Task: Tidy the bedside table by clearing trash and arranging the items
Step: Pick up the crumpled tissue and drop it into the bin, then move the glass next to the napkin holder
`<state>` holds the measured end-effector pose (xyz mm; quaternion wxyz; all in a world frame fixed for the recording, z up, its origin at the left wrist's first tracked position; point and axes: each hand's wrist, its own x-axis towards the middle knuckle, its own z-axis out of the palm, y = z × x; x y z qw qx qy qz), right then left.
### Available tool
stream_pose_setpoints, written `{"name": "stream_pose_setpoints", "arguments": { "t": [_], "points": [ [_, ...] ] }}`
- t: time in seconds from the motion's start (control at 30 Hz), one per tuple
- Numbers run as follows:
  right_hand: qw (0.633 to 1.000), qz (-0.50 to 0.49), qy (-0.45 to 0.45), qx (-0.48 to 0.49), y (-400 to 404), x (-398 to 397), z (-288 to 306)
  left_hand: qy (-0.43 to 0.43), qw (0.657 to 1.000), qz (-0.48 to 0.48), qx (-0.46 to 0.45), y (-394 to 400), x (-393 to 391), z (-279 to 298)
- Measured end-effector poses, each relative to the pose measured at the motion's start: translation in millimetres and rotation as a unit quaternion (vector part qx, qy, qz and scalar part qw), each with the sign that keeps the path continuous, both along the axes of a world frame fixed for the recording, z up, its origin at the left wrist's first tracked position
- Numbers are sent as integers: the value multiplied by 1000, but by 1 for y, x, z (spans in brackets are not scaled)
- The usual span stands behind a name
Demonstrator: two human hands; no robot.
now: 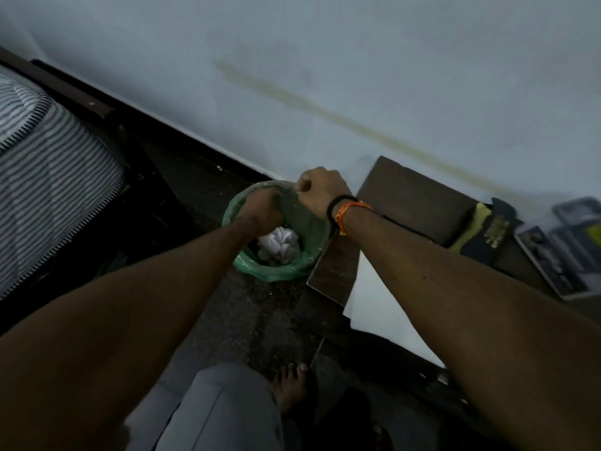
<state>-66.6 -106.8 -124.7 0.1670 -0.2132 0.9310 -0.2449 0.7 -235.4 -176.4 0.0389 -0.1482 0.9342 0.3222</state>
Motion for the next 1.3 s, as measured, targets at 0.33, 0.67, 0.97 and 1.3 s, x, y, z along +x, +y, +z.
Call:
{"name": "stream_pose_setpoints", "arguments": {
  "t": [0.33,0.67,0.97,1.3],
  "points": [
    [991,-73,106,-29,110,9,58,64,996,-45,29,61,-9,61],
    [974,-191,116,-37,223,48,78,76,983,-165,-30,146,7,100],
    [974,-200,92,-50,270,83,69,81,969,-230,-28,214,8,122],
    [966,-233,93,-56,308,116,58,93,974,-203,27,245,10,108]
  ]
}}
